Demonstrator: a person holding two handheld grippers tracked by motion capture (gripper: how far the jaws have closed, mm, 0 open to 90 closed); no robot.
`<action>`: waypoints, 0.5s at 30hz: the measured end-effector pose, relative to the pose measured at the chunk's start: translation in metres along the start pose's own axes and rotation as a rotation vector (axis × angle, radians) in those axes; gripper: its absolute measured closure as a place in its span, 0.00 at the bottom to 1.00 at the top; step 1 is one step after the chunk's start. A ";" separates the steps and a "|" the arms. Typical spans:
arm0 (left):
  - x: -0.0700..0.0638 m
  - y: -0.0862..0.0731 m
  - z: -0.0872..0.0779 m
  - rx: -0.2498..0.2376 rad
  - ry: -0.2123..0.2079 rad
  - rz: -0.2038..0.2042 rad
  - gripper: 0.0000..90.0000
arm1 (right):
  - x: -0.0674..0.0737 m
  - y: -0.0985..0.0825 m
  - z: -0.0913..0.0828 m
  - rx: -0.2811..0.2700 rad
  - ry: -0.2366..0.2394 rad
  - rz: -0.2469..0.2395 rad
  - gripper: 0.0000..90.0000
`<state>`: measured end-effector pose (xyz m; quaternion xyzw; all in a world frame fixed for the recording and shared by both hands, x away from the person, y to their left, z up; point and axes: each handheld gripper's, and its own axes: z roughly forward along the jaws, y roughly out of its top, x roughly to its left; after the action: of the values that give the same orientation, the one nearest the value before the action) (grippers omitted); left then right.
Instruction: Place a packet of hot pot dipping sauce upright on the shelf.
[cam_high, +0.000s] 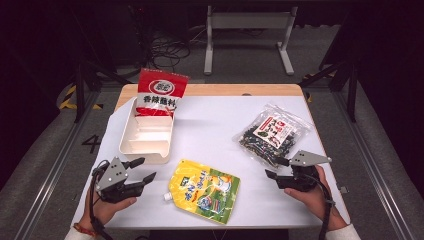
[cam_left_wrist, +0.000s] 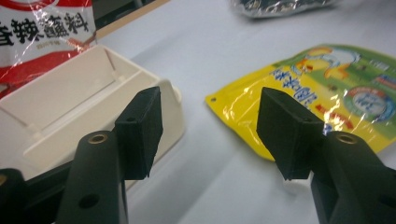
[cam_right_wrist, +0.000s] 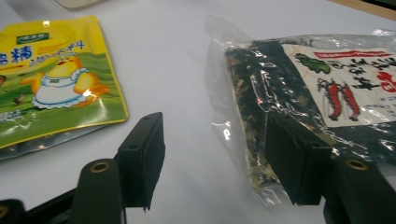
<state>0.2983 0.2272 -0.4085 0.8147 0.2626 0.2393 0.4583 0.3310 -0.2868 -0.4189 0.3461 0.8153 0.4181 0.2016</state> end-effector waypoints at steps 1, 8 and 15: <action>-0.001 -0.004 -0.001 0.000 -0.003 -0.004 0.45 | -0.002 0.000 -0.001 0.009 -0.026 -0.007 0.44; -0.007 -0.028 0.003 0.064 0.030 -0.002 0.39 | -0.029 -0.007 -0.008 0.012 -0.140 0.073 0.48; -0.006 -0.034 0.013 0.092 0.009 -0.006 0.34 | -0.051 -0.016 -0.008 0.002 -0.179 0.170 0.45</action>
<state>0.2954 0.2303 -0.4451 0.8331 0.2777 0.2294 0.4197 0.3542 -0.3356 -0.4252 0.4504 0.7621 0.4002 0.2370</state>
